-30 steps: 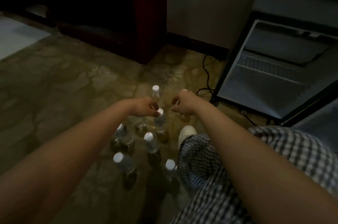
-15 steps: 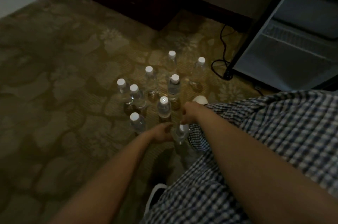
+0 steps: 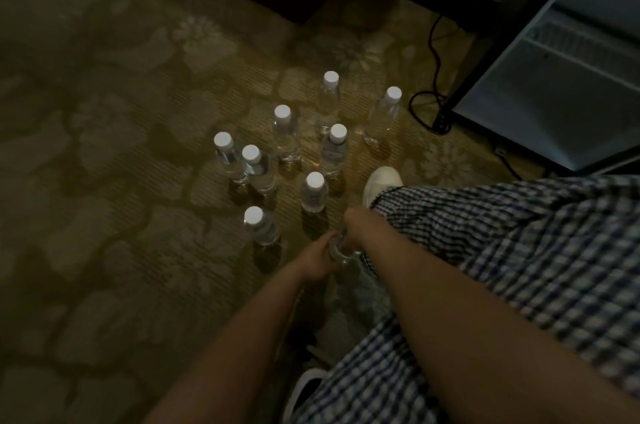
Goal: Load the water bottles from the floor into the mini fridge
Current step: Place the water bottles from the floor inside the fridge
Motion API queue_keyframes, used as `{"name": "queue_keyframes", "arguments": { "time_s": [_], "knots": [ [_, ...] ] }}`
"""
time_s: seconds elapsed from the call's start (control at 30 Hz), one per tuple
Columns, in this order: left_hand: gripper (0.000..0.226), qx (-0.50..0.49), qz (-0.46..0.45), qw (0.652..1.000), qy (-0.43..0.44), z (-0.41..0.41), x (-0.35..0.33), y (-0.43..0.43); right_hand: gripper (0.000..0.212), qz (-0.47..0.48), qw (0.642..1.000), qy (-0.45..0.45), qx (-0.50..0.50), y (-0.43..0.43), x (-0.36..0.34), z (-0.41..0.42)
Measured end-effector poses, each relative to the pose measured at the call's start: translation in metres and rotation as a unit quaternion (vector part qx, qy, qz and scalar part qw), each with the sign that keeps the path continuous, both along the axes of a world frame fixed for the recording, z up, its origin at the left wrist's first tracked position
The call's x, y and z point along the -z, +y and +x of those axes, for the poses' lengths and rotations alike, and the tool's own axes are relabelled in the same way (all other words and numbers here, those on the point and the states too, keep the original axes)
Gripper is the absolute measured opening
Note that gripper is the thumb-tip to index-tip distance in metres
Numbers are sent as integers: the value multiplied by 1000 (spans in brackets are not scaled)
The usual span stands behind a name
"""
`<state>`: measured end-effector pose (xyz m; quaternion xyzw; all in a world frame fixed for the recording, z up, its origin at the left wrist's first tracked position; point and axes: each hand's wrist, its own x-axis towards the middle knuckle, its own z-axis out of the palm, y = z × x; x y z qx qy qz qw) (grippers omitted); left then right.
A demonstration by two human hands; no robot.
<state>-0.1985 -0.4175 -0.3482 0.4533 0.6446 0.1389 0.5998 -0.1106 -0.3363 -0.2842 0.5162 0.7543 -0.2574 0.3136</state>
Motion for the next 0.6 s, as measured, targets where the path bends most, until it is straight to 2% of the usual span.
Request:
{"name": "queue_keyframes", "arguments": {
  "time_s": [0.27,0.37,0.6],
  "knots": [
    [76,-36,-3,999,-24,-4,4,-4,43,18,999,6,27,10,-12,-6],
    [73,-46,9,998,-30,-14,-5,-5,39,17,999,36,34,15,-30,-11],
    [69,-47,74,996,-24,-39,-41,-2,33,-5,992,124,-19,22,-86,-16]
  ]
}}
